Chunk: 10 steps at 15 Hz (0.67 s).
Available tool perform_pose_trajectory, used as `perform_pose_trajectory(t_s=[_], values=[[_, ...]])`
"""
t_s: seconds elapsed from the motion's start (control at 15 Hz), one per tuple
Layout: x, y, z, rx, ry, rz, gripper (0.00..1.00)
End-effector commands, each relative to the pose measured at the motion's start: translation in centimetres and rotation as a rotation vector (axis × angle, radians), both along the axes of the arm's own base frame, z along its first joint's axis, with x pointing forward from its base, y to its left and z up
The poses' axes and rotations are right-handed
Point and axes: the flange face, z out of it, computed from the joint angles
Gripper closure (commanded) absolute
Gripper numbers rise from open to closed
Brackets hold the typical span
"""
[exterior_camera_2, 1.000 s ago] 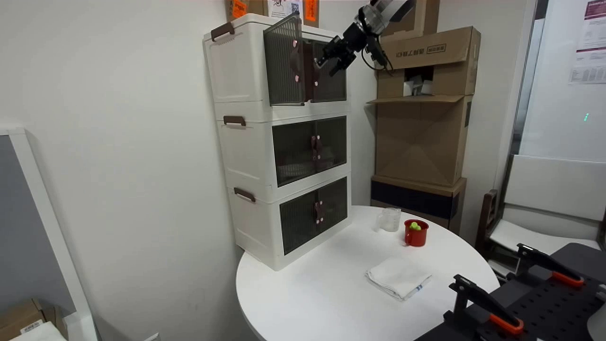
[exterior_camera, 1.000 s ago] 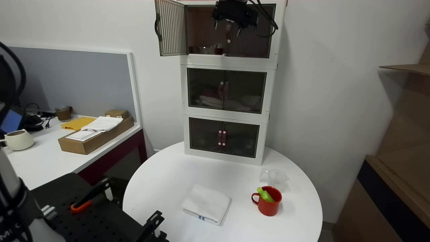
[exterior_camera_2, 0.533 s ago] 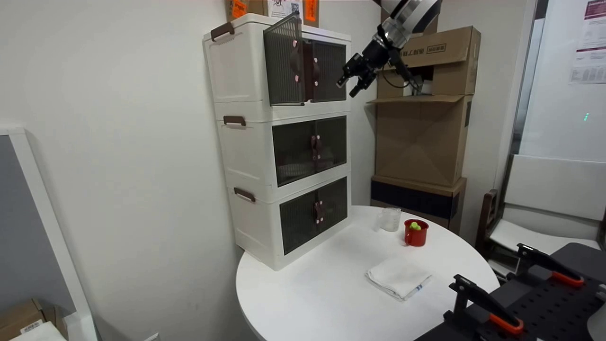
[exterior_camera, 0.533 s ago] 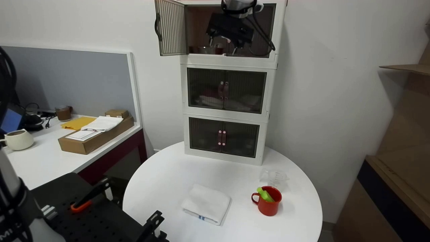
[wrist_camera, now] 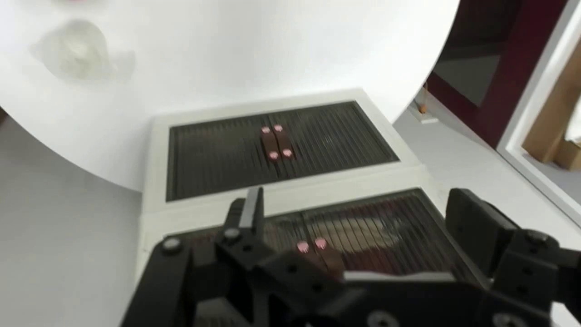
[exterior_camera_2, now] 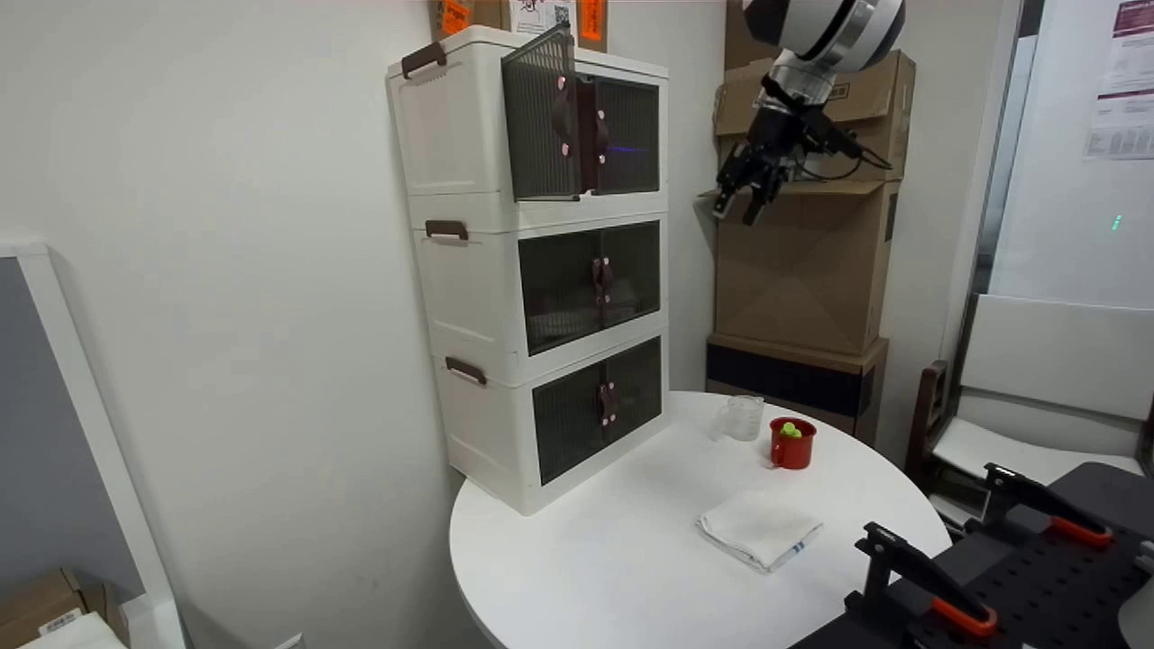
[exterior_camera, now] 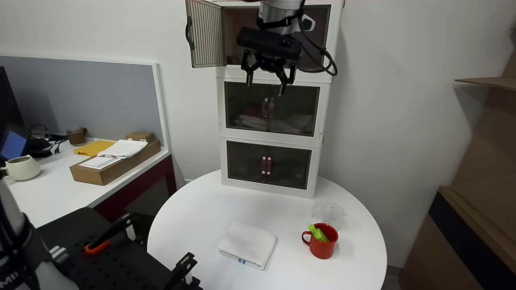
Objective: Close the top shelf's right door
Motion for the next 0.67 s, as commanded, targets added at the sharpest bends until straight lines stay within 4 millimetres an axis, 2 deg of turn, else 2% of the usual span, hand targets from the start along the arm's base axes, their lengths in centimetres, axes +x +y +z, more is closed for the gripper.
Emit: perform_pose_trajectory(t_s=[0.0,0.2,0.4,0.47,0.6], values=[[-5.8,-0.1,0.1,-0.128,0.091,-0.122,0.0],[-9.8,-0.2,0.5,-0.225,0.177,-0.265,0.0],[-13.3,0.6,1.1,-0.219,0.285,-0.335,0.0],[-10.6,0.0,0.2,-0.213,0.255,-0.291,0.0],[-12.3,0.4,0.9,-0.209,0.278,-0.315,0.0]])
